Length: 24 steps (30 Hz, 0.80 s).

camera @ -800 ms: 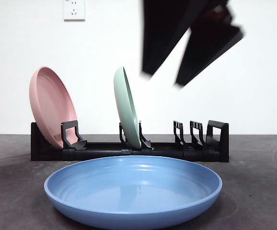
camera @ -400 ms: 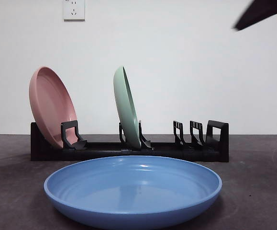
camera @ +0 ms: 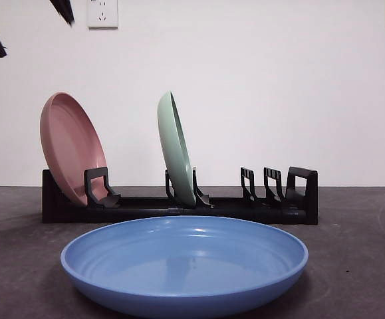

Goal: Place the plate

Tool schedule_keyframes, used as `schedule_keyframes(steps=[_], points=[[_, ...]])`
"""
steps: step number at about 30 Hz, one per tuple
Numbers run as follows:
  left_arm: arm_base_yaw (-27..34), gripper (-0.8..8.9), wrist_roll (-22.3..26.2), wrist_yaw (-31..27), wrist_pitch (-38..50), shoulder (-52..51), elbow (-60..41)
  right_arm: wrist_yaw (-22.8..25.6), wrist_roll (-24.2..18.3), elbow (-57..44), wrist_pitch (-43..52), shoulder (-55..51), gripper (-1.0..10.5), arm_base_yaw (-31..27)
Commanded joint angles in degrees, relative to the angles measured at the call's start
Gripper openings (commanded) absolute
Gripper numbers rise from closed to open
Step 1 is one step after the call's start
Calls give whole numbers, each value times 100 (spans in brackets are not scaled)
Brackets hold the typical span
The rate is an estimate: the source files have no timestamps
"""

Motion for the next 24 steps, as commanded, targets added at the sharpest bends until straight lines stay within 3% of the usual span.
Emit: schedule_keyframes(steps=[1,8,11,21,24], points=[[-179,522,184,-901,-103,678,693,-39,275,-138,149,-214,374,-42],[-444,522,417,-2977,-260,2111,1926,-61,514,-393,219,-485,374,-44],[-481,522,470,-3582,-210,2551,2203,-61,514,-393,227,-485,374,-42],[-461,521,632,-4057,341,3206,2264,-55,509,-393,271,-481,374,-42],[-437,454,629,-4076,463,3272,2264,-35,509,-393,271,-476,374,-42]])
